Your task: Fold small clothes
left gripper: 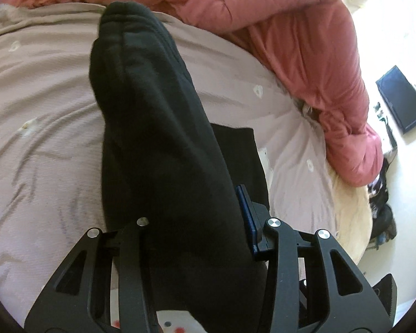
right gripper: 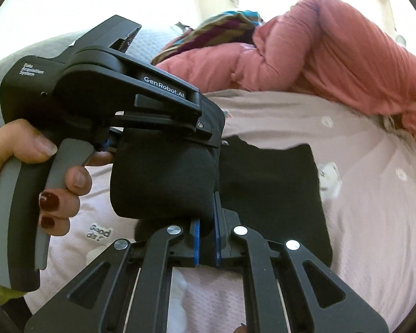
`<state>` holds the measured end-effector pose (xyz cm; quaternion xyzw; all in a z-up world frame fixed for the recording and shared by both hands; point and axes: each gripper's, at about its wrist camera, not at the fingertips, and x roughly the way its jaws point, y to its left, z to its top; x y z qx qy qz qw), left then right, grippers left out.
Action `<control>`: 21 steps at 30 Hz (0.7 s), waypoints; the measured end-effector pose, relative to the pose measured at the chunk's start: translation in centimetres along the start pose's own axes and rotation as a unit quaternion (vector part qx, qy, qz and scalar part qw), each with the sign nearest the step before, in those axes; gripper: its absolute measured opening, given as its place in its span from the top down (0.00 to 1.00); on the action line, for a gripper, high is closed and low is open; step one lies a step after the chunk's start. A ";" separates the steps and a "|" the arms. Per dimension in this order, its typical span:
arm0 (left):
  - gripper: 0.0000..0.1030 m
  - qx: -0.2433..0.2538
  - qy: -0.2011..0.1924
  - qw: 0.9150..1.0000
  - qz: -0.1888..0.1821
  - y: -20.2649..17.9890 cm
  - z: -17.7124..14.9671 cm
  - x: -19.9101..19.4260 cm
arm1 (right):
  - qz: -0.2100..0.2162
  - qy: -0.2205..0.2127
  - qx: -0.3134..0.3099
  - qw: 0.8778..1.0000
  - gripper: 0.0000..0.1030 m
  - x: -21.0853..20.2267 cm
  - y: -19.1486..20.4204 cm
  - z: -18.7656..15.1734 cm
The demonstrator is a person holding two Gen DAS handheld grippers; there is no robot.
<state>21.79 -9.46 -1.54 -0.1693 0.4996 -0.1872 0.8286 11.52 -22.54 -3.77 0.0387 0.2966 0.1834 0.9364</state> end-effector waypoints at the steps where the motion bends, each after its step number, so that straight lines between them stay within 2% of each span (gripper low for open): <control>1: 0.69 0.006 0.003 1.000 0.003 -0.5 -0.1 0.4 | -0.001 0.003 0.006 1.000 0.94 0.0 -0.6 -0.3; 5: 0.68 0.022 0.016 1.000 0.005 -1.8 -0.4 2.0 | -0.004 0.020 0.029 0.999 0.94 0.2 -2.0 -1.4; 7: 0.61 0.026 0.026 0.999 -0.012 -2.1 -0.6 2.6 | -0.003 0.032 0.046 0.998 0.94 0.4 -3.0 -1.7; 9: 0.41 0.024 0.029 0.999 -0.038 -2.2 -0.7 2.7 | 0.003 0.043 0.067 0.997 0.94 0.7 -4.0 -2.1; 10: 0.39 0.016 0.020 0.998 -0.059 -1.9 -0.7 2.2 | 0.008 0.054 0.084 0.995 0.94 0.9 -4.8 -2.4; 12: 0.38 0.009 0.004 0.997 -0.076 -1.2 -0.6 1.2 | 0.013 0.065 0.113 0.991 0.91 1.1 -5.9 -2.9; 15: 0.38 0.002 -0.025 0.998 -0.056 0.5 -0.6 -0.4 | 0.019 0.080 0.157 0.984 0.83 1.1 -7.8 -3.6; 17: 0.39 0.003 -0.041 0.999 -0.018 2.2 -1.0 -1.3 | 0.028 0.085 0.179 0.980 0.79 0.6 -8.6 -4.1; 20: 0.40 0.008 -0.041 0.999 0.023 3.7 -1.7 -1.0 | 0.033 0.083 0.187 0.978 0.73 -0.7 -9.0 -4.0; 21: 0.39 0.010 -0.039 0.999 0.028 4.2 -2.1 -0.9 | 0.033 0.080 0.187 0.979 0.66 -1.1 -9.1 -3.9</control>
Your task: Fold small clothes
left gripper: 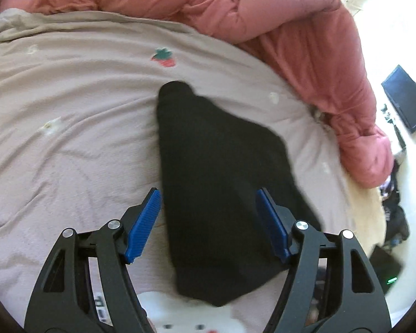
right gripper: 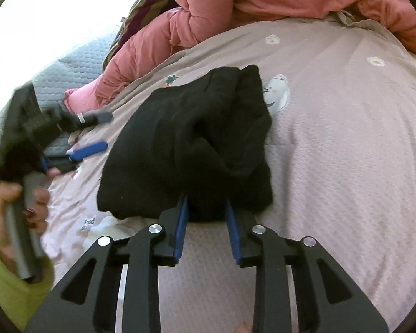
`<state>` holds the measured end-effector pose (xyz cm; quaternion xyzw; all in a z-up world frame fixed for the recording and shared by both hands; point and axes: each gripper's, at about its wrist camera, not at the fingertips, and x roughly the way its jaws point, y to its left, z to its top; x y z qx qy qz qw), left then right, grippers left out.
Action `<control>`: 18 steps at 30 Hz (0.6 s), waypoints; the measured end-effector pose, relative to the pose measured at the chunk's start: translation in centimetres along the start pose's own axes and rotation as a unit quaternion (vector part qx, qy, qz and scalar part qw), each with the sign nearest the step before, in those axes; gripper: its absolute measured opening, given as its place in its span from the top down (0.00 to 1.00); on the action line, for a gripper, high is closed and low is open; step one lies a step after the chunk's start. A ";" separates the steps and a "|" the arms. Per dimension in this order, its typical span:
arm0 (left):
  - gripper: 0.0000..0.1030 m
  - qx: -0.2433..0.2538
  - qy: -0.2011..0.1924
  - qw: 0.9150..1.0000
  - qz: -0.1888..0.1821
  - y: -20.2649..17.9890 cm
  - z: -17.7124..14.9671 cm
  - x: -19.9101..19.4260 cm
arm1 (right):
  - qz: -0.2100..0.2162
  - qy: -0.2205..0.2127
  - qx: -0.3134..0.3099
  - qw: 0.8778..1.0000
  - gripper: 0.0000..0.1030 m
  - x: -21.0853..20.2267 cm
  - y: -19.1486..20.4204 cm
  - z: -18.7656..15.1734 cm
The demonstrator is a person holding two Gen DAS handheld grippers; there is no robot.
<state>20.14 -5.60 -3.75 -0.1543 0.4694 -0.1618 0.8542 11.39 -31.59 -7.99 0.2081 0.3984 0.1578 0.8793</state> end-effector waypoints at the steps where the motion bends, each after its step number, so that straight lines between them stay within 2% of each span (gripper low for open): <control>1: 0.39 0.004 0.004 1.000 0.006 0.4 -0.6 0.3 | 0.000 -0.008 0.000 1.000 0.62 -0.8 0.0 0.1; 4: 0.39 0.005 0.015 1.000 0.002 1.2 -1.4 0.9 | 0.001 -0.034 0.002 0.999 0.47 -2.8 -0.3 1.3; 5: 0.39 0.004 0.016 1.000 -0.001 1.0 -1.7 1.1 | -0.002 -0.042 0.003 0.999 0.37 -3.1 -0.5 2.1; 9: 0.39 -0.001 0.016 1.000 -0.010 0.9 -1.8 1.5 | -0.017 -0.038 0.006 0.999 0.31 -2.2 -1.3 5.8; 11: 0.38 0.006 0.016 1.000 -0.010 0.6 -1.7 1.4 | -0.019 -0.018 0.012 1.000 0.26 -0.7 -1.5 7.5; 13: 0.38 0.016 0.018 1.000 -0.011 0.1 -2.1 1.2 | -0.016 0.001 0.016 1.000 0.26 1.3 -1.9 9.5; 15: 0.33 0.029 0.024 0.999 -0.009 -0.5 -2.4 1.5 | -0.024 0.023 0.027 0.999 0.26 3.7 -2.5 11.1; 18: 0.31 0.051 0.030 0.998 0.004 -1.0 -3.0 1.9 | -0.030 0.045 0.044 0.998 0.25 6.0 -3.1 12.5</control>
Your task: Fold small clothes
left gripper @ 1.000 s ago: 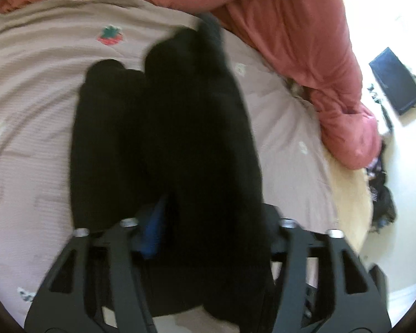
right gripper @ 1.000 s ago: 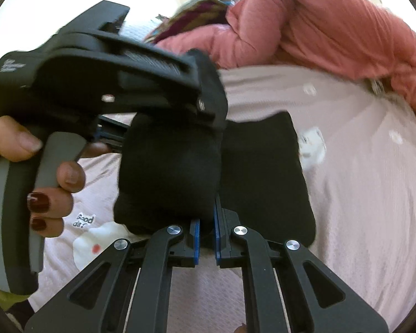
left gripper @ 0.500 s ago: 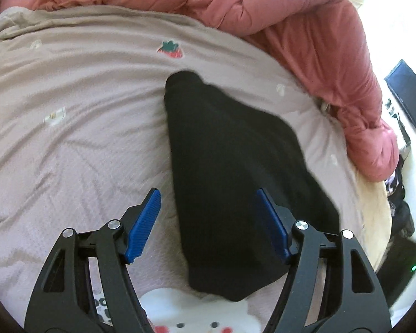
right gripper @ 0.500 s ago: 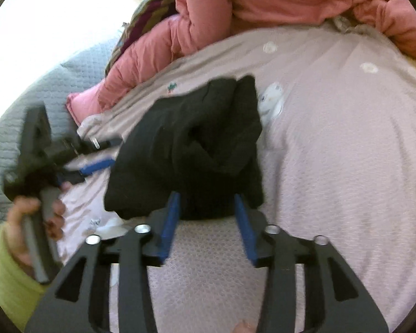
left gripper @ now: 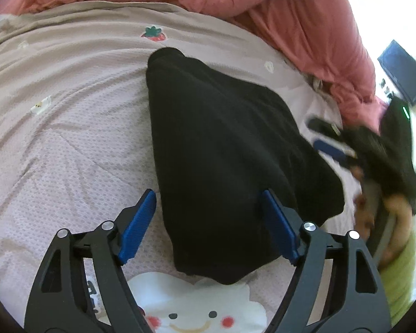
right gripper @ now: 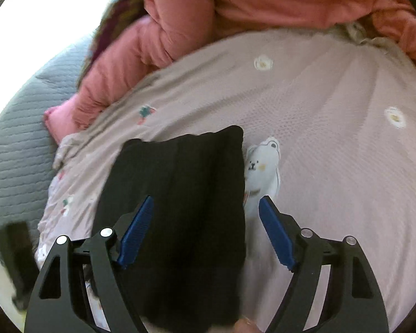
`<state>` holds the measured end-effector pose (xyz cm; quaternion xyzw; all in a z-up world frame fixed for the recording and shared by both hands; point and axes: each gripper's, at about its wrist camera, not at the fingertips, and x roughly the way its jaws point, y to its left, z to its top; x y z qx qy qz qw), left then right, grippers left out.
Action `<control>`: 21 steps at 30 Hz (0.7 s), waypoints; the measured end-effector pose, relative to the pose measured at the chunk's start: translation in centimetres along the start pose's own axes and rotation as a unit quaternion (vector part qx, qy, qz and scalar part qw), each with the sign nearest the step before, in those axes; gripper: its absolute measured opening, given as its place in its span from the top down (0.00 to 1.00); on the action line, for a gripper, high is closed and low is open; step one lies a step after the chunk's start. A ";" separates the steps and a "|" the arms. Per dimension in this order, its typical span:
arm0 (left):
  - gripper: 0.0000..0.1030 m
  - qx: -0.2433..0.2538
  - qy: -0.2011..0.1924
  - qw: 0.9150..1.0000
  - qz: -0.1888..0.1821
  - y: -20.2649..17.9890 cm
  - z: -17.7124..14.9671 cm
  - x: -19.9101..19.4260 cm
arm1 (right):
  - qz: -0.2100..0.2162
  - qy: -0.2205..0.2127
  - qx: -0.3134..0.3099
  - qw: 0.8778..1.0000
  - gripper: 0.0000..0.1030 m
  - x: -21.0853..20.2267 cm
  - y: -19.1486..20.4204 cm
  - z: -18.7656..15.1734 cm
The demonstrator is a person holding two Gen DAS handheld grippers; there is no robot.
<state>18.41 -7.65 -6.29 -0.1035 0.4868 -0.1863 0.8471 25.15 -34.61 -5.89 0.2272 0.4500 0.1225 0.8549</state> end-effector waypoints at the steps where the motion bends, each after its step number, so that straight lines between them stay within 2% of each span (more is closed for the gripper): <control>1: 0.29 0.005 0.002 1.000 0.005 0.0 -0.1 0.1 | 0.010 0.010 0.004 1.000 0.25 0.8 0.0 0.5; 2: 0.27 0.010 0.003 1.000 0.011 0.0 -0.2 0.1 | 0.017 0.023 0.004 1.000 0.27 1.6 0.2 0.8; 4: 0.24 0.016 0.004 1.000 0.018 0.1 -0.3 0.2 | -0.010 0.036 -0.016 0.999 0.52 2.5 0.9 1.0; 5: 0.24 0.015 0.005 1.000 0.018 0.2 -0.3 0.2 | -0.020 0.037 -0.038 0.998 0.72 2.7 1.6 0.9; 6: 0.24 0.014 0.005 1.000 0.018 0.3 -0.2 0.2 | -0.032 0.028 -0.067 0.997 0.85 2.5 2.7 0.6; 9: 0.24 0.010 0.002 1.000 0.021 0.8 -0.2 -0.3 | -0.027 -0.007 -0.115 0.993 0.87 0.8 5.3 0.1; 11: 0.24 0.009 -0.003 1.000 0.024 1.1 -0.3 -0.7 | -0.003 -0.034 -0.143 0.989 0.87 -0.5 7.1 -0.2; 14: 0.24 0.007 -0.009 1.000 0.029 1.6 -0.2 -1.2 | 0.016 -0.040 -0.151 0.988 0.87 -0.3 8.1 -0.2; 18: 0.24 -0.001 -0.007 1.000 0.026 2.2 -0.5 -1.3 | -0.028 -0.025 -0.146 0.989 0.87 1.4 7.3 -0.3; 21: 0.24 0.002 -0.004 1.000 0.025 2.3 -0.7 -1.1 | -0.049 -0.012 -0.112 0.992 0.87 2.2 4.7 -0.4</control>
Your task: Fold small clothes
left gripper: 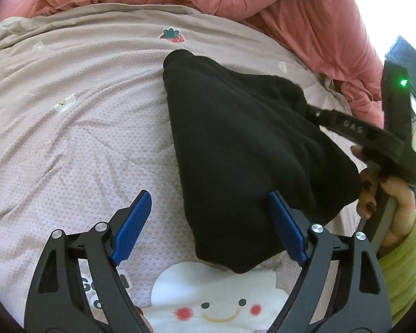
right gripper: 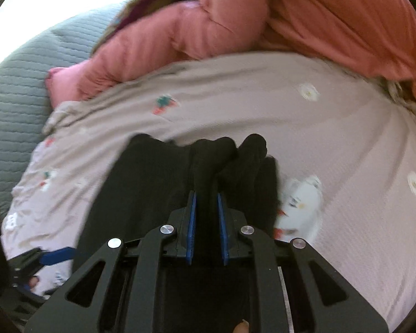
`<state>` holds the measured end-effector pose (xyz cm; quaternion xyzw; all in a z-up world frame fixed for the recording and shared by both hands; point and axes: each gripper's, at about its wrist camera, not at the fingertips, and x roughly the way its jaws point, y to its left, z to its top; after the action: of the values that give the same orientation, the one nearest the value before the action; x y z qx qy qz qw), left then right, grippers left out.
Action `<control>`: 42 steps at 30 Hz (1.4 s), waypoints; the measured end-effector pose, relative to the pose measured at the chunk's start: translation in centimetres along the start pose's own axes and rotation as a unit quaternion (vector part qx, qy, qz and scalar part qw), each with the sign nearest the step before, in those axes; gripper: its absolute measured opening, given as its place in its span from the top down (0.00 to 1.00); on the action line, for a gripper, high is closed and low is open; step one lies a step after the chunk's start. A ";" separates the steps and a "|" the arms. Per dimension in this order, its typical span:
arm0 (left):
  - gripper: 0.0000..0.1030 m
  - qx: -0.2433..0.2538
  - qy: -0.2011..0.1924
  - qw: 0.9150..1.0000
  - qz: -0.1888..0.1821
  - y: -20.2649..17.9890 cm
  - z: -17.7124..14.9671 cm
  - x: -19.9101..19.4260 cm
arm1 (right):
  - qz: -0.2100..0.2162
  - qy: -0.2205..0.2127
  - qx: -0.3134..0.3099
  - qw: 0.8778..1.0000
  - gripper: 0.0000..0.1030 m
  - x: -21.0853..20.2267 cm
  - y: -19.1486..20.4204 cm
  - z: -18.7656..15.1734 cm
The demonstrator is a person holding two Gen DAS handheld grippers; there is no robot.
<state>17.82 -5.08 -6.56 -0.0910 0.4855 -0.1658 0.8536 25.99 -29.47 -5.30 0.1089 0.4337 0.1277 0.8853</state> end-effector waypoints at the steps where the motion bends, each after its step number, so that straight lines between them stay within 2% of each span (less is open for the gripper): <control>1: 0.23 0.000 0.001 1.000 -0.001 0.0 0.0 0.0 | 0.003 0.004 0.010 1.000 0.86 0.1 -0.6 -0.2; 6: 0.23 0.001 0.002 1.000 -0.001 0.1 -0.3 0.0 | -0.024 0.002 0.002 1.000 0.70 -0.3 -1.0 -1.4; 8: 0.23 0.003 0.001 1.000 0.003 0.1 -0.1 0.0 | -0.030 -0.006 -0.007 1.000 0.68 -1.0 -0.4 -1.6; 12: 0.23 0.006 -0.001 1.000 0.007 0.1 -0.2 -0.3 | -0.014 -0.034 -0.021 0.999 0.40 -3.4 0.6 -2.5; 19: 0.23 0.013 -0.007 1.000 0.015 -0.2 -0.4 -0.8 | 0.005 -0.045 -0.019 0.999 0.37 -6.3 1.0 -4.9; 21: 0.23 0.014 -0.009 1.000 0.017 -0.2 -0.4 -0.8 | 0.006 -0.042 -0.017 0.999 0.32 -6.7 0.8 -5.6; 31: 0.23 0.009 -0.010 1.000 0.027 0.4 -0.6 -1.3 | 0.023 -0.014 0.016 1.000 0.31 -6.2 -0.6 -7.5; 33: 0.24 0.008 -0.005 1.000 0.028 0.6 -0.7 -1.1 | 0.039 0.000 0.012 0.999 0.50 -5.9 -0.4 -7.5; 34: 0.24 0.007 -0.005 1.000 0.026 0.6 -0.8 -1.1 | 0.045 0.008 0.010 0.999 0.54 -5.7 -0.2 -7.6; 37: 0.29 0.003 -0.005 1.000 0.016 0.7 -0.9 -1.1 | 0.045 0.016 0.002 0.999 0.62 -5.4 0.3 -7.7; 42: 0.32 0.002 -0.007 1.000 0.009 0.5 -0.9 -1.5 | 0.050 0.019 0.011 0.998 0.62 -5.1 0.3 -7.9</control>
<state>16.43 -4.02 -6.06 -0.0856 0.4804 -0.1582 0.8584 16.67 -30.20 -6.13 0.1378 0.4461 0.1693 0.8679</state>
